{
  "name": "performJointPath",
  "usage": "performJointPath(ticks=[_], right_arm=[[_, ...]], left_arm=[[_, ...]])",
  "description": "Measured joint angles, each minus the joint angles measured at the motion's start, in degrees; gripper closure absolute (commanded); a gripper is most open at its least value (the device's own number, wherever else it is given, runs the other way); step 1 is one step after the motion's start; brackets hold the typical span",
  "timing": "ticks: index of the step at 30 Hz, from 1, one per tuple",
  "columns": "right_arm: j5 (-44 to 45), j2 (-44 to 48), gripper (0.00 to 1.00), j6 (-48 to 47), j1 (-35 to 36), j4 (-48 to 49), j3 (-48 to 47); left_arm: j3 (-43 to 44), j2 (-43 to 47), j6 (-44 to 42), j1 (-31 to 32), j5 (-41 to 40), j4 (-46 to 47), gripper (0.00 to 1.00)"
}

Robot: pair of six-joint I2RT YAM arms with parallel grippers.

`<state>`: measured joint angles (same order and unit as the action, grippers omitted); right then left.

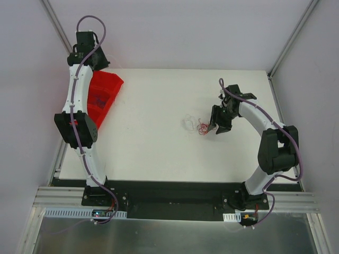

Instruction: Untangle the cables

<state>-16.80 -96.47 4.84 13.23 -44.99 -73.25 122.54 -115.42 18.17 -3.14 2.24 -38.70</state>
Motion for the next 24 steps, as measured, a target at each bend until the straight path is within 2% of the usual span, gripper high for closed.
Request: performJointPath(ticks=[6,13,24], right_arm=[[0.0,0.0,0.49,-0.1,-0.1,-0.4,0.0],[0.0,0.0,0.49,-0.2,-0.2,-0.5,0.0],[0.1,0.0,0.49,-0.2,-0.3,-0.6,0.1]], left_arm=[[9.1,0.2,3.8,-1.7,3.0,4.0,1.0],[9.6,0.9,6.3,-4.2,4.7,7.4,1.0],[11.3,0.9,5.6,-6.1,4.6,9.2,1.0]])
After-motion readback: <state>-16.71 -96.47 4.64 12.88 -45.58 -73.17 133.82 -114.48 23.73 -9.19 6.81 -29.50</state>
